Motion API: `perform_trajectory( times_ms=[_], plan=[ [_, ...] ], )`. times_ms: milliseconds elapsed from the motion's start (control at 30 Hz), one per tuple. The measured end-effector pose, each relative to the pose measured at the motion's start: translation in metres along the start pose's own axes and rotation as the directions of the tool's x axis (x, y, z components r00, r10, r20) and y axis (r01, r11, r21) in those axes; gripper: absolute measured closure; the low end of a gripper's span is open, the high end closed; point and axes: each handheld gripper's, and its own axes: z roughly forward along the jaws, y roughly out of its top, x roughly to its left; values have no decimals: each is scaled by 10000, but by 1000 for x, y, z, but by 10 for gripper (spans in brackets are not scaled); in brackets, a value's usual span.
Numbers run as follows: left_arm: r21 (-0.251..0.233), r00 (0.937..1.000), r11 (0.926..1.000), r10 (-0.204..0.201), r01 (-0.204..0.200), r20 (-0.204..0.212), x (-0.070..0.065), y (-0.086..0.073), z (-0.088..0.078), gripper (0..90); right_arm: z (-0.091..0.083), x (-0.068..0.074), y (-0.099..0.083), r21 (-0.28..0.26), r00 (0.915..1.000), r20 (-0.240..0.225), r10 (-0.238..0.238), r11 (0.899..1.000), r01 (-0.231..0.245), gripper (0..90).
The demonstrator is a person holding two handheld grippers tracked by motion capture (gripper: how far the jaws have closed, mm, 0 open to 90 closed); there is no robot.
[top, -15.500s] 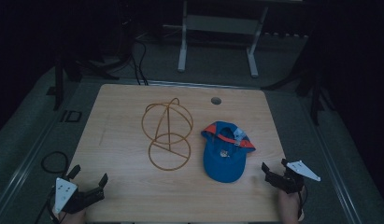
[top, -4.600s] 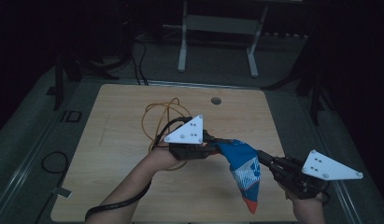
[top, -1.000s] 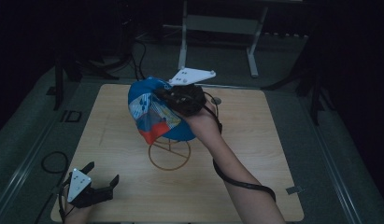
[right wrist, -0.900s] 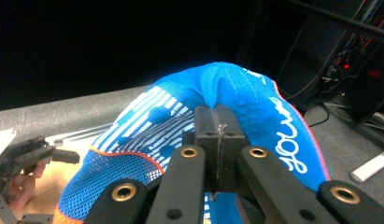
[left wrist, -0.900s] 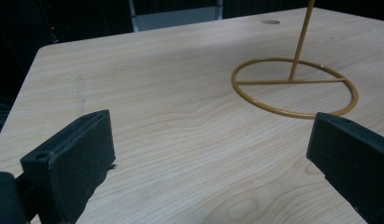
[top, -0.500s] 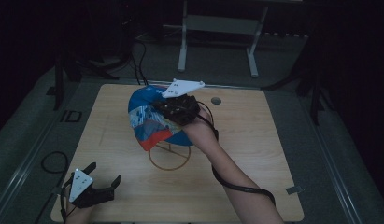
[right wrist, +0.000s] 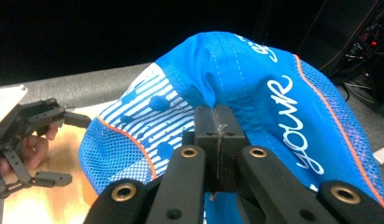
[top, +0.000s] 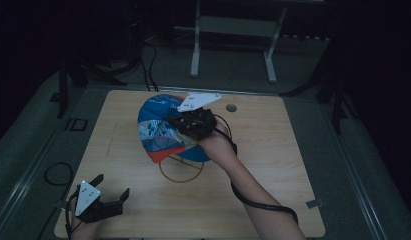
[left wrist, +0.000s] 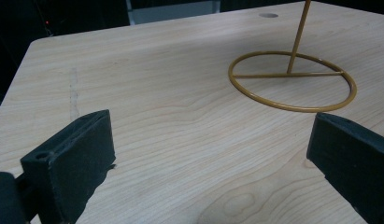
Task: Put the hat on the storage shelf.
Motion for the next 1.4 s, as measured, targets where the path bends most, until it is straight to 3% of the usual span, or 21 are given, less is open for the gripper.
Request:
perform_trajectory(
  times_ms=[500, 667, 833, 933, 1100, 1400],
  plan=[
    [-16, 10000, 10000, -86, 87, 24, 2, -1, -1, 13, 12, 9, 8, 693, 9966, 215, -791, 9946, 774, 900],
    [4, 9998, 9998, -188, 188, 32, 2, -2, -1, 13, 2, 1, 1, 207, 9996, -3, -282, 9994, 282, 876],
    [-11, 9999, 9999, -156, 156, 54, 1, -1, 0, 13, -7, -6, -1, -53, 9988, 465, -159, 9999, 161, 754],
    [-17, 9999, 9999, -152, 153, 46, 1, -2, 0, 13, -9, -10, -5, -103, 9981, 612, 14, 9999, -8, 730],
    [7, 9998, 9998, -184, 184, 56, 2, -2, 0, 13, -11, -15, -11, -100, 9985, 470, 293, 9995, -288, 720],
    [-58, 9997, 9997, -256, 256, 6, 3, -2, -1, 13, -16, -6, -20, -246, 9993, 359, 110, 9996, -101, 605]
  ],
)
